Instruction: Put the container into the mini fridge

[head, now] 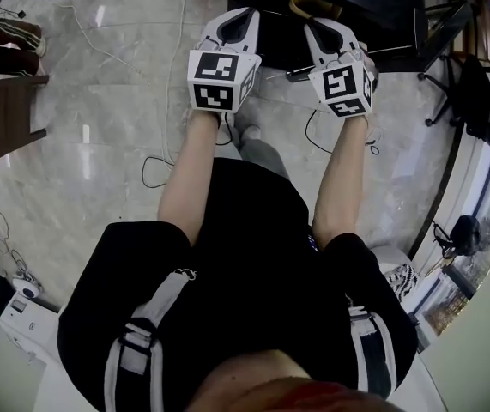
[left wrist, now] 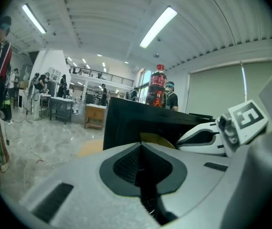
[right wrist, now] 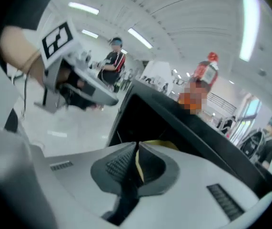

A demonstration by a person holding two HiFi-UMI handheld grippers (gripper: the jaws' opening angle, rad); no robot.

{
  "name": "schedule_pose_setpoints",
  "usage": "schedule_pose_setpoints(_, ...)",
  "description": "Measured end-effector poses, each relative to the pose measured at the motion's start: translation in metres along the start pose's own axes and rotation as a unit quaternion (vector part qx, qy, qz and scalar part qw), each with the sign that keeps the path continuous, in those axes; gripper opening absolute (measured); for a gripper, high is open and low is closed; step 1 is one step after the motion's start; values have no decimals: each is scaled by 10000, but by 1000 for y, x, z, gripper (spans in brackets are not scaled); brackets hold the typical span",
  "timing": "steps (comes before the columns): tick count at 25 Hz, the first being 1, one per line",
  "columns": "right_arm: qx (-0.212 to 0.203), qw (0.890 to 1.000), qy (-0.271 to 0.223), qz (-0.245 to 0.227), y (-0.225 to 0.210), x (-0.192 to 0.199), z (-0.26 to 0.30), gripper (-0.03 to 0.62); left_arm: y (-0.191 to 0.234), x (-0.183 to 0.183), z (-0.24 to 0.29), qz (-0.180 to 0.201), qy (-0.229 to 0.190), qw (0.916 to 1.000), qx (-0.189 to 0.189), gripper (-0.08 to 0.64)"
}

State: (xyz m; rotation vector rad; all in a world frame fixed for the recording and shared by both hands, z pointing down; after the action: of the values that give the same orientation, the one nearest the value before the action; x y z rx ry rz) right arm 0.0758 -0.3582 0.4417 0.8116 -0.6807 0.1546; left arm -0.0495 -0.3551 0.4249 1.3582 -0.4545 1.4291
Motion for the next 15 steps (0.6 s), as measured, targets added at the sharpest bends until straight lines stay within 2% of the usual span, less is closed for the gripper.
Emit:
schedule_pose_setpoints(1,130,9977,-407,520,-1,-9,-14,21,-3,0,1,-27,-6,10000,34,8)
schedule_pose_setpoints(2,300,9905,-868,1027,-5,-20,-30,17,-6,0,1,-62,-22,10000,73,8)
schedule_pose_setpoints(4,811,9651,-1665,1850,-20,-35,-59,14,-13,-3,0,-109,-87,9998,152,8)
schedule_pose_setpoints(7,1750,9152,-2193,2892,-43,-30,-99,14,-27,-9,-6,-125,-220,9996,152,8)
schedule_pose_setpoints(9,2167,8759,-2315,3637,-49,-15,-120,12,-41,-11,-12,-124,-283,9995,117,8)
schedule_pose_setpoints(10,2282,8604,-2342,3908,-50,-8,-128,14,-48,-12,-14,-87,-311,9994,105,8)
schedule_pose_setpoints(11,2361,8502,-2340,4083,-51,-3,-135,12,-54,-15,-17,-29,-343,9994,104,9)
schedule_pose_setpoints(12,2417,8448,-2309,4178,-51,0,-139,12,-60,-17,-20,29,-378,9992,123,8)
schedule_pose_setpoints(13,2454,8430,-2261,4220,-50,2,-143,12,-65,-19,-24,67,-415,9990,165,8)
schedule_pose_setpoints(15,2489,8460,-2137,4204,-47,5,-148,12,-73,-24,-32,98,-501,9983,279,8)
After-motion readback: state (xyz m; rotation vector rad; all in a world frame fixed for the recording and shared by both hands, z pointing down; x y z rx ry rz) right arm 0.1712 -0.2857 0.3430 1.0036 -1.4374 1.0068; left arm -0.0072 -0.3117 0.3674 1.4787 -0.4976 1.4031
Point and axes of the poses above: the fingertips, and each gripper's own axes: z forward along the fingers, y to its left, x out of its underside, the point moved 3 cm from there along -z, backward along the fingers, and after that the axes turned 13 degrees about -z, right-handed, at the moved point
